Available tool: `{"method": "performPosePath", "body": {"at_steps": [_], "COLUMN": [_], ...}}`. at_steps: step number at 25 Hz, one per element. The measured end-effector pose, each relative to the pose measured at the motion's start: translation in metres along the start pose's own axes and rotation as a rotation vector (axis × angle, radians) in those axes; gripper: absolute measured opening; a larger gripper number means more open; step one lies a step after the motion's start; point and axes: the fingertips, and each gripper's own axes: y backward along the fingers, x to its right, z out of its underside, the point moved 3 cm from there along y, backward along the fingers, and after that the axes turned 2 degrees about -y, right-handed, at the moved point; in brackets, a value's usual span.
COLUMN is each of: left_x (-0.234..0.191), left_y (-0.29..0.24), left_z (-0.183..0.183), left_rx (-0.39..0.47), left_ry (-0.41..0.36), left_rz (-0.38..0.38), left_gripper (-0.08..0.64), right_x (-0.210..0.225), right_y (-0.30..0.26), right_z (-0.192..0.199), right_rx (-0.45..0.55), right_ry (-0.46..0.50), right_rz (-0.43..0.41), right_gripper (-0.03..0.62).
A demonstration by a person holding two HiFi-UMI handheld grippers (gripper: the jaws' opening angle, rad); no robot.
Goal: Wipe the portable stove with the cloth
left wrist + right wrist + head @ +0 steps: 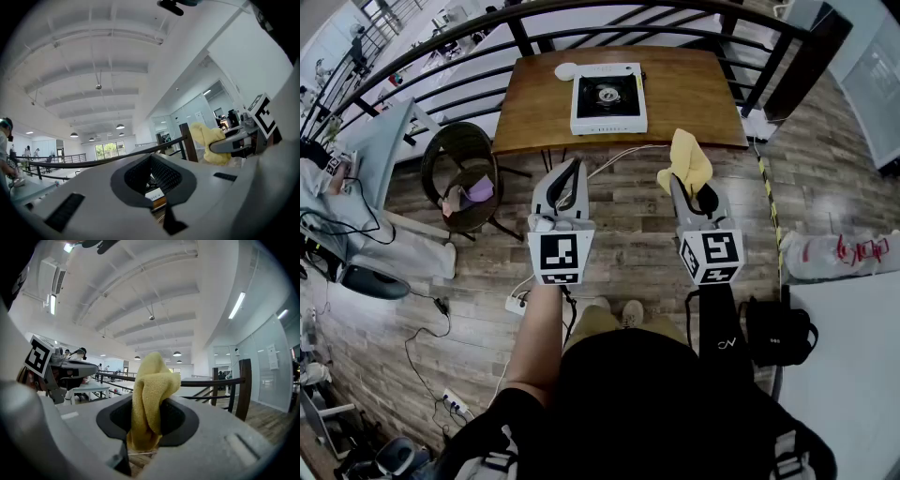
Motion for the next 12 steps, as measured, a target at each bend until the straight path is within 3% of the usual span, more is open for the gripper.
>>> {"method": "performPosePath", "body": {"at_steps": [6,12], "left_x": [-0.0027,-0.0030], "left_y": [0.0006,0.0023], "left_z": [-0.0021,0.0013], "left_rx": [0.024,0.002], "left_ry": [0.012,0.042], "left_rz": [0.008,0.001], "left_gripper": [0.008,0.008], "right_x": [-0.0040,-0.0079], "right_y": [-0.0018,-0.0015], "right_z": [-0.0015,0.0013], "right_rx": [0.004,0.007], "right_ry": [0.006,-0.040], "right_rz": [-0.006,-0.069], "right_gripper": [0.117,0.118]}}
